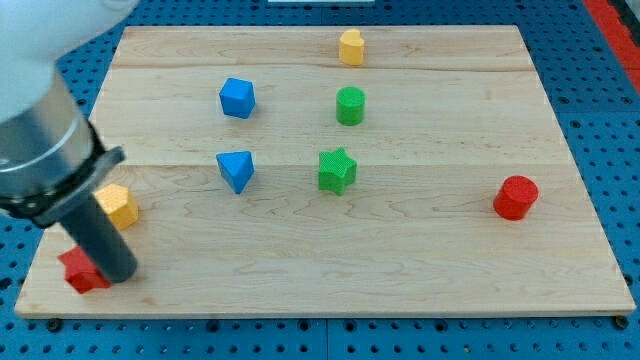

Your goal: Push red circle into the red star

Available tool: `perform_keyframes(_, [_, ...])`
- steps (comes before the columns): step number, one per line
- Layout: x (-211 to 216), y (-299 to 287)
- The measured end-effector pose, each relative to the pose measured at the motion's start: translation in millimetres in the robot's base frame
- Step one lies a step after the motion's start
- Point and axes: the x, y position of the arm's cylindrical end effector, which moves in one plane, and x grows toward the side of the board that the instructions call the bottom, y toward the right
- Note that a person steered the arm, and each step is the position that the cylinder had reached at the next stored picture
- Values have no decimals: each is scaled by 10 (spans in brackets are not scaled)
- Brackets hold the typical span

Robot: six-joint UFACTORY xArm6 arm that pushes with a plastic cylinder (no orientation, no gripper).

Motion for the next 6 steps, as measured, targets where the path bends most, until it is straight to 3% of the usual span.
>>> perform_keyframes(1, [-12, -193])
perform_keyframes(4, [-430, 1627])
perform_keyframes(6, [-959, 2569])
